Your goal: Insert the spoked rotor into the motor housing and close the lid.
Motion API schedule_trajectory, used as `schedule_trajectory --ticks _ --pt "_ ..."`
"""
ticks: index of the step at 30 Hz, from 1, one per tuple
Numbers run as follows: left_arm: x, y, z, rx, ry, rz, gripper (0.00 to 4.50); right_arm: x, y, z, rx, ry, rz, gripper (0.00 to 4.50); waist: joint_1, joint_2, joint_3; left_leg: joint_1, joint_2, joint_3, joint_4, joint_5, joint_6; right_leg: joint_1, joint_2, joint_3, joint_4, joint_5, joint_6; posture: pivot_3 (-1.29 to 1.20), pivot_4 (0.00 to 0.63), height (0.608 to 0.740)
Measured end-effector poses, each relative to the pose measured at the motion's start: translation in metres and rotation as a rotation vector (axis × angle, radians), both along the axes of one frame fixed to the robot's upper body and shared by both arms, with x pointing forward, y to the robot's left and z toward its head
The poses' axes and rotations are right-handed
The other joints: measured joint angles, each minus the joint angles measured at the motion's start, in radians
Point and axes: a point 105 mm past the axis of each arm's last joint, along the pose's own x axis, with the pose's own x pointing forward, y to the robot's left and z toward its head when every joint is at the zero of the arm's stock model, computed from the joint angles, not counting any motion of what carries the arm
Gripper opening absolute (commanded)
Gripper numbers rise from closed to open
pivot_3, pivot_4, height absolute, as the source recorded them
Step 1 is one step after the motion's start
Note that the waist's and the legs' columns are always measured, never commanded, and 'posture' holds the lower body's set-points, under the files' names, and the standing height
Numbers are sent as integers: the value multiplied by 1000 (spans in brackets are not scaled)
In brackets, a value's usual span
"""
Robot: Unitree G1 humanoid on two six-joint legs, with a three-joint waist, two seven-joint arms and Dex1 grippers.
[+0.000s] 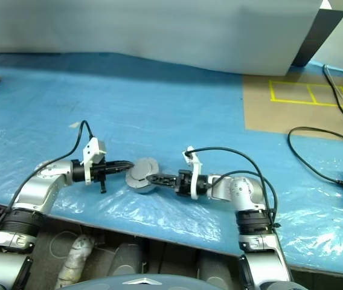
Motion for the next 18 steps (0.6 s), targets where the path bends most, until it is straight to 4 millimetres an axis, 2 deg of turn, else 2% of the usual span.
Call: schedule_trajectory --ticks 4,5,8,14,15,18 --pt "0 0 0 0 2 2 0 5 0 2 2 -14 -20 4480 0 0 0 0 0 0 0 0 0 0 0 0 0 0 0 0 150 740" --pt "0 0 0 0 2 2 0 6 -1 2 1 -17 -26 4307 0 0 0 0 0 0 0 0 0 0 0 0 0 0 0 0 150 740" --pt "0 1 0 -1 2 3 0 5 -5 -3 -15 -11 -38 3508 0 0 0 0 0 0 0 0 0 0 0 0 0 0 0 0 150 740" --pt "1 1 3 -8 -7 0 0 1 -3 -8 -13 0 -46 1399 -2 0 0 1 0 0 0 0 0 0 0 0 0 0 0 0 150 740" --pt "1 1 4 -10 -12 -1 0 1 -2 -7 -3 1 -48 1218 -2 0 0 2 0 0 0 0 0 1 0 0 0 0 0 0 150 740" --pt "0 1 3 -11 -6 4 0 2 -1 -7 4 4 -59 1174 -2 1 -1 4 0 1 0 0 0 2 0 1 0 0 0 0 150 740"
